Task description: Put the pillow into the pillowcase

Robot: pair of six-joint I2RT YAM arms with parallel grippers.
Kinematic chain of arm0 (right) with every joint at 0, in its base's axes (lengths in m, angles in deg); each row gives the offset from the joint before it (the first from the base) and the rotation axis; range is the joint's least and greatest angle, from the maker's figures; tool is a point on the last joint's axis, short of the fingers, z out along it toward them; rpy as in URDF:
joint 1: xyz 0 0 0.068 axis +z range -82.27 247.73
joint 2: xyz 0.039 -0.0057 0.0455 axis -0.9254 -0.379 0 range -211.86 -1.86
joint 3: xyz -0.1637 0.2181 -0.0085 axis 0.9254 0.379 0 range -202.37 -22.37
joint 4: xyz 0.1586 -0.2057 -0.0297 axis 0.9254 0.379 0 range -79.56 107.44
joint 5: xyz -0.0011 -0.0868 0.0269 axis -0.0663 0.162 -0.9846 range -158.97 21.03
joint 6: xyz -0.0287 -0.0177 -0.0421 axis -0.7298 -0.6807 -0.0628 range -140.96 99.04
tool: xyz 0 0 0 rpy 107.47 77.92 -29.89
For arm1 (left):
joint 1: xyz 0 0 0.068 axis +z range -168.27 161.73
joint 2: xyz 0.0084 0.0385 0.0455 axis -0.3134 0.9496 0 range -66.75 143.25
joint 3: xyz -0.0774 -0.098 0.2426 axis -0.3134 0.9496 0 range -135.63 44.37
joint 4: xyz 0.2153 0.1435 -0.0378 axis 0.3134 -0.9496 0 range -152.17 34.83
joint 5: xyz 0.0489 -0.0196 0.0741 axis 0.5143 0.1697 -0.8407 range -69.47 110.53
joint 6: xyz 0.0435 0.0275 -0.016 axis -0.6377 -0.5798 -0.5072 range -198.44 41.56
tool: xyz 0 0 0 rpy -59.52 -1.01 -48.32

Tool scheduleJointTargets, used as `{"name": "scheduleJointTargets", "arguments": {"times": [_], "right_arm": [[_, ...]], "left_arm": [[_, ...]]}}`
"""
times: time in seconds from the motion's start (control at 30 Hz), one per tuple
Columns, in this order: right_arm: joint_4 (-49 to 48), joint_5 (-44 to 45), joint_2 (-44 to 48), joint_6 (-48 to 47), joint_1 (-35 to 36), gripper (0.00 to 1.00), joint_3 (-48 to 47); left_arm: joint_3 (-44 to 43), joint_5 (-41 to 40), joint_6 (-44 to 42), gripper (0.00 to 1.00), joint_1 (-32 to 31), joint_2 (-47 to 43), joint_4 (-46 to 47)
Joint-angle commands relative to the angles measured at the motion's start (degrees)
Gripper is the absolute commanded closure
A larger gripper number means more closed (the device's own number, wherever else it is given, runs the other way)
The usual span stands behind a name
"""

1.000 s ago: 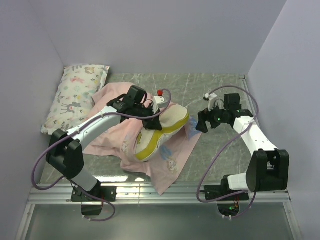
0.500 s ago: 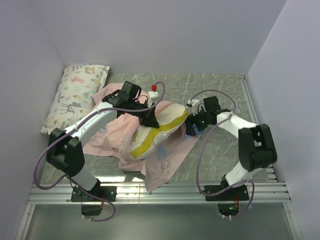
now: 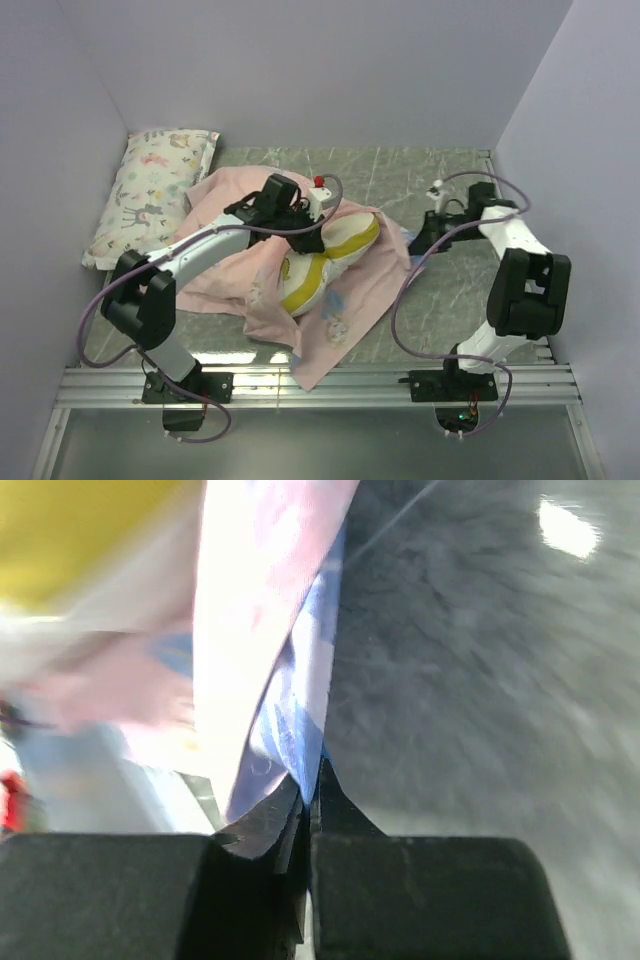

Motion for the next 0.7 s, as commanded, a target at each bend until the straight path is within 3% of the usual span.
{"name": "scheduleJointTargets", "arguments": {"times": [0.0, 0.1, 0.17, 0.27, 0.3, 0.33, 0.37, 0.4, 0.43, 0.47, 0.5, 0.67], "right_arm": [[25.78, -12.36, 4.62, -13.23, -9.39, 1.00, -5.76], [34.44, -12.63, 2.25, -19.77, -12.93, 1.00, -6.65], [34.04, -11.84, -0.47, -18.66, -15.74, 1.00, -6.30], [25.44, -9.73, -2.50, -10.41, -15.67, 1.00, -3.76], [21.32, -9.55, -3.03, -8.30, -15.40, 1.00, -2.88], [19.89, -9.38, -3.38, -5.49, -14.88, 1.00, -1.74], [18.74, -9.03, -4.25, -4.42, -14.00, 1.00, -1.38], [16.64, -9.28, -4.52, -3.28, -13.65, 1.00, -0.94], [16.01, -9.55, -4.70, -1.87, -13.29, 1.00, -0.50], [15.31, -9.90, -4.70, -1.08, -13.03, 1.00, -0.41], [14.52, -9.99, -4.62, -0.55, -12.16, 1.00, -0.41], [14.07, -10.52, -3.30, 0.78, -10.04, 1.00, 0.03]], "left_arm": [[1.96, -24.75, 4.30, 1.00, 1.20, 6.37, 4.69], [3.37, -30.39, 4.57, 1.00, 1.11, 8.75, 5.93], [3.28, -30.85, 3.52, 0.96, 0.41, 9.90, 5.06], [3.71, -24.55, 2.55, 0.74, -0.21, 8.42, 3.65], [4.15, -21.04, 1.59, 0.60, -0.21, 5.02, 3.47], [4.42, -12.65, 0.97, 0.53, -0.39, 2.90, 3.47], [5.12, -9.52, 0.36, 0.47, -0.91, 0.52, 3.56], [5.56, -6.97, 0.18, 0.33, -1.35, -4.11, 5.12], [5.65, -1.81, 0.00, 0.29, -1.62, -5.90, 5.83], [4.96, -0.89, 0.35, 0.25, -2.58, -7.22, 6.28], [4.25, -0.36, 1.13, 0.13, -3.19, -8.02, 6.63], [-4.44, -11.56, -0.09, 0.01, -11.53, -1.71, 3.90]]}}
